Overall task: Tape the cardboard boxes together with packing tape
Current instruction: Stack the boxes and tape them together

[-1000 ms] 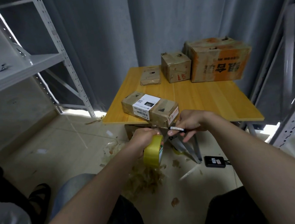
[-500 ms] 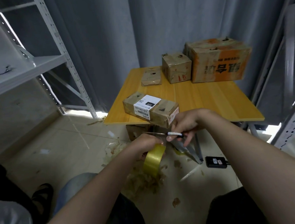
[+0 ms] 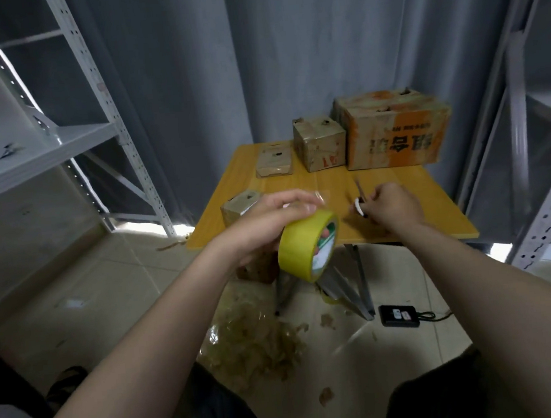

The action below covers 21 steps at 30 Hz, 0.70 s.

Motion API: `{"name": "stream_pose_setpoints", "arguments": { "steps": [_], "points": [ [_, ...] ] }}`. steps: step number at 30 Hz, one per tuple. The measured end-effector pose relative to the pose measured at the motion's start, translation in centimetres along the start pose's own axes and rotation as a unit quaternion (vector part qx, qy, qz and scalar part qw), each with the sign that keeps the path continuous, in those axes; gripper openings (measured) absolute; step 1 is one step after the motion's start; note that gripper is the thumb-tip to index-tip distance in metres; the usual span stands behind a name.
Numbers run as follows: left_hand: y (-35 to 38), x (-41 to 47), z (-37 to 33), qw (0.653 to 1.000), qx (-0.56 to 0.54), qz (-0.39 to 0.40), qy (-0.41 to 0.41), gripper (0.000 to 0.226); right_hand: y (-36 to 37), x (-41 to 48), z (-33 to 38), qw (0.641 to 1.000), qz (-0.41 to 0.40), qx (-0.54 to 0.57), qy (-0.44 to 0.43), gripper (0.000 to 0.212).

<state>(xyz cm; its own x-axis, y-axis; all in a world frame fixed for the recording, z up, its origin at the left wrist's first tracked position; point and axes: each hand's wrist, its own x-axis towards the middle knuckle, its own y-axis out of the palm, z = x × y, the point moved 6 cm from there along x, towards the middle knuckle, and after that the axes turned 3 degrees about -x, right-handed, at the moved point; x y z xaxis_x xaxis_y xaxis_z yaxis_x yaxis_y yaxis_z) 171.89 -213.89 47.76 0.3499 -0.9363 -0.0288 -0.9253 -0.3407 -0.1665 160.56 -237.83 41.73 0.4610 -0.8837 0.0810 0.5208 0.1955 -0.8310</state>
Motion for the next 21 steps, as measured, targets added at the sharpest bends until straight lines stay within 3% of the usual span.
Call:
{"name": "stream_pose_setpoints", "arguments": {
  "steps": [3,7,9,10,13,16,19,21],
  "points": [
    [-0.5,1.3,-2.1,0.996,0.035,-0.056,0.062,0.015,0.4,0.4,-0.3,0.991,0.034,-0.126,0.002,0.042],
    [-1.0,3.1,-3.4,0.985,0.075,-0.107,0.111,0.014,1.0,0.9,1.1,0.982,0.086,-0.167,-0.009,0.035],
    [-1.5,4.2,-3.5,0.982,0.082,-0.128,0.115,0.015,0.0,1.5,2.7,0.996,0.033,-0.066,-0.043,0.034],
    [-1.7,4.8,-3.5,0.982,0.077,-0.127,0.119,0.016,-0.7,1.5,3.9,0.997,0.005,0.047,-0.068,0.032],
    [-2.3,6.2,-3.8,0.978,0.073,-0.14,0.135,0.019,-2.8,0.4,8.2,0.914,0.028,0.382,-0.137,0.03],
    [-2.7,7.7,-3.6,0.975,0.081,-0.146,0.146,0.022,-2.6,0.3,10.8,0.872,0.101,0.443,-0.185,0.026],
    [-2.9,9.0,-3.2,0.972,0.099,-0.146,0.158,0.027,-2.0,1.1,11.1,0.867,0.062,0.462,-0.179,0.001],
    [-2.9,9.6,-2.8,0.972,0.092,-0.156,0.152,0.034,-1.8,1.3,10.9,0.857,0.037,0.488,-0.159,0.006]
  ]
}}
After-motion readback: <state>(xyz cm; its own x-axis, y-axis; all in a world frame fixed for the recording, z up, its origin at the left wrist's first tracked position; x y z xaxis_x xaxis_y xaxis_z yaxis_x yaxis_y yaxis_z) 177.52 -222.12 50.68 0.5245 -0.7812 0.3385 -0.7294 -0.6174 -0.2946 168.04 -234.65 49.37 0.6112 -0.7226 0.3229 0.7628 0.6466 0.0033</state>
